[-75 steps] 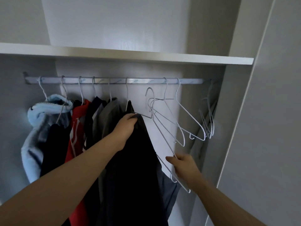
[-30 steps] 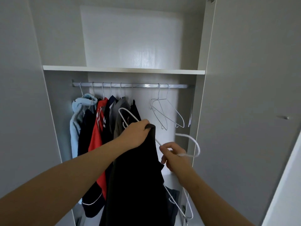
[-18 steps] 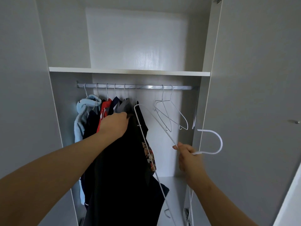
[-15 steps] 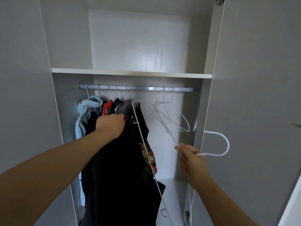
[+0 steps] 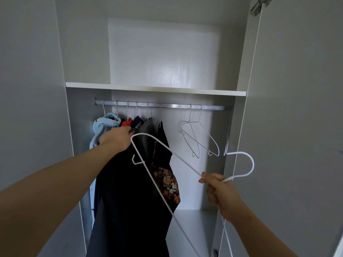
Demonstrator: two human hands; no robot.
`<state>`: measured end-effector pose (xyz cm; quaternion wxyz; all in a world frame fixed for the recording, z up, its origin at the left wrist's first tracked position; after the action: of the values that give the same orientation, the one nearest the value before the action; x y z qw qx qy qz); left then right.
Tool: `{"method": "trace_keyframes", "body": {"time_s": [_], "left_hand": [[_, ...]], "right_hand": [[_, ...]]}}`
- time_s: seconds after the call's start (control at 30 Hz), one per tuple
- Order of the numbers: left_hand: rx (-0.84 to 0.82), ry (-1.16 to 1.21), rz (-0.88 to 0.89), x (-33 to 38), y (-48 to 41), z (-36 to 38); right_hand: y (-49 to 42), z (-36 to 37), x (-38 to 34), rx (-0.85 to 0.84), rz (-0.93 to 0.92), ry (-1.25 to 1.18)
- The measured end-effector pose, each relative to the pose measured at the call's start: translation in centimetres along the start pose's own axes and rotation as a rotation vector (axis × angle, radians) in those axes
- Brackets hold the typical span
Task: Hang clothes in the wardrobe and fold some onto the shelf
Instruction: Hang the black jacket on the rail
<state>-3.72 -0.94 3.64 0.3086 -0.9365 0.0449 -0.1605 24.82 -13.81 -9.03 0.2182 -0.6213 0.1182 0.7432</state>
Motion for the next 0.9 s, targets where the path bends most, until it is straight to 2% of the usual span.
{"method": "trace_keyframes", "body": {"time_s": [0.13,0.2,0.37,0.47,0.57,0.67,0.73,0.8,0.9], "left_hand": [[0.087,-0.149,0.108,1.0,0.0,-1.2],[0.102,-0.13,0.104,1.0,-0.1,-1.4],[-0.022,0.248,-0.014,1.6,-0.3,-0.2],[-0.048,0.302,0.036,2.9,0.3,-0.1],[0.002,0.097,0.121,3.1,0.6,-0.8],[0.136,-0.279,0.3,4.0,1.3,-2.1],[0.147,-0.493,0.436,5.2,1.8,-1.7],[0.103,-0.538,0.465,5.7,2.1,-1.1],[0.042,-0.374,0.355,5.2,2.0,-0.9]], "right_hand": [[-0.2,-0.3,-0.1,0.001,-0.003,-0.01],[-0.2,-0.4,-0.2,0.005,-0.005,0.003],[0.0,-0.3,-0.5,0.014,-0.037,0.068],[0.1,-0.1,-0.5,-0.009,-0.026,0.073],[0.3,-0.2,-0.4,-0.055,-0.003,0.069],[0.3,-0.7,-0.3,-0.07,0.027,0.077],[0.4,-0.9,-0.1,-0.071,0.037,0.109],[0.5,-1.0,0.2,-0.07,0.04,0.138],[0.7,-1.0,0.1,-0.081,0.031,0.183]]}}
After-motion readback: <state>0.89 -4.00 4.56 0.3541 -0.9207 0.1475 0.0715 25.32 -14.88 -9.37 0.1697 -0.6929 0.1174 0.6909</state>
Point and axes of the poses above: each hand's wrist, its own y-axis away from the middle knuckle, its own z-axis out of the palm, x = y × z, the point moved 10 cm from there along -y, towards the middle knuckle, and after that the axes turned 15 degrees about x, right-handed, at the moved point
